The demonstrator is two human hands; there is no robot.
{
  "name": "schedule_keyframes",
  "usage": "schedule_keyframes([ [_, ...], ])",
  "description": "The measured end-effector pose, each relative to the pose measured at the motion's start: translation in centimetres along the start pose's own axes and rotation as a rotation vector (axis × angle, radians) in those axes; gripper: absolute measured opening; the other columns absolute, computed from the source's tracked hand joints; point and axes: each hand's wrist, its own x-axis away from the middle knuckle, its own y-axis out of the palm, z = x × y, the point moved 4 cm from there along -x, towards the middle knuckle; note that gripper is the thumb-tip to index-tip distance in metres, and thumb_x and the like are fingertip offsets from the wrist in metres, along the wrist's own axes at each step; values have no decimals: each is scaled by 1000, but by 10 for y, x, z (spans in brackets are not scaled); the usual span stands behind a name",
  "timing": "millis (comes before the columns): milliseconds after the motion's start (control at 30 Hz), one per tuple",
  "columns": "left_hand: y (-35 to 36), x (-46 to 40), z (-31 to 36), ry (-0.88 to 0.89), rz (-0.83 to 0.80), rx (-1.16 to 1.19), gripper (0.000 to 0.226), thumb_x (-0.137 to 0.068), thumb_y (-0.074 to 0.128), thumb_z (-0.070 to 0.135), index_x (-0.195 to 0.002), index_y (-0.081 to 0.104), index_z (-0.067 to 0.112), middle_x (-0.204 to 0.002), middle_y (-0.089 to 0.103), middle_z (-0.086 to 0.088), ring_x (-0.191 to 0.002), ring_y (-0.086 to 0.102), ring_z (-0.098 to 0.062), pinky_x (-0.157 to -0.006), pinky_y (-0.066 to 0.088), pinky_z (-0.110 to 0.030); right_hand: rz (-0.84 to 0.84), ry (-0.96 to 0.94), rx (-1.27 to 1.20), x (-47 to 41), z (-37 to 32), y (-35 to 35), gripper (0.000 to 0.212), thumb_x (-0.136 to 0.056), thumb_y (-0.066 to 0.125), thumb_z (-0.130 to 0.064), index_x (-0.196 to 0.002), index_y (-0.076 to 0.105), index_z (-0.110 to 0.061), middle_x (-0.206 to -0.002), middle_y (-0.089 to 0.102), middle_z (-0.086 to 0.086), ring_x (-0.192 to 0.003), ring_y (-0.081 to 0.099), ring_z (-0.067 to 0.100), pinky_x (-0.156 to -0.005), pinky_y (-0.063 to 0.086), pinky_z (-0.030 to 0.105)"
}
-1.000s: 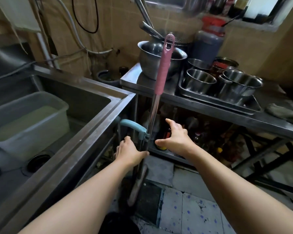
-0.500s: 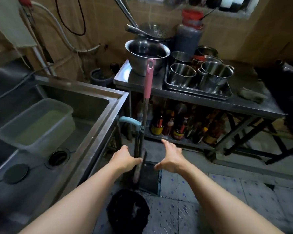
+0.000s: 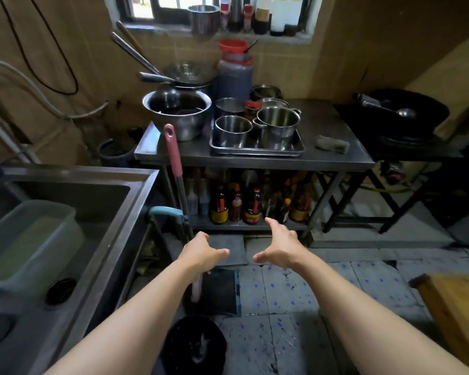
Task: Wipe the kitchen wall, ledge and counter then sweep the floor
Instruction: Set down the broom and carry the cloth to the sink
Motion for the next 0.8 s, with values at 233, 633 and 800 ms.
schedule_keyframes([
  [233, 45, -3, 84, 50, -21, 36, 69, -83, 67, 41, -139, 35, 16, -137, 46, -6, -121, 48, -22, -97, 41, -32, 36, 10, -50, -11, 66, -69, 98, -77, 75, -32, -151, 11, -23, -154, 23, 3, -141, 16, 28, -110, 26, 39],
  [633, 105, -40, 211, 138, -65, -8, 74, -82, 69, 39, -141, 34, 11, -139, 46, -6, -123, 48, -21, -99, 41, -30, 150, 48, -160, -53, 150, -167, 98, -74, 78, -30, -150, 16, -21, -152, 28, 6, -140, 20, 29, -111, 27, 39],
  [800, 114, -84, 255, 169, -98, -50, 72, -79, 72, 36, -138, 37, 13, -132, 50, -5, -119, 50, -22, -101, 42, -33, 188, 75, -229, -91, 167, -196, 94, -75, 75, -33, -149, 18, -21, -152, 29, 5, -140, 22, 29, -109, 28, 38],
])
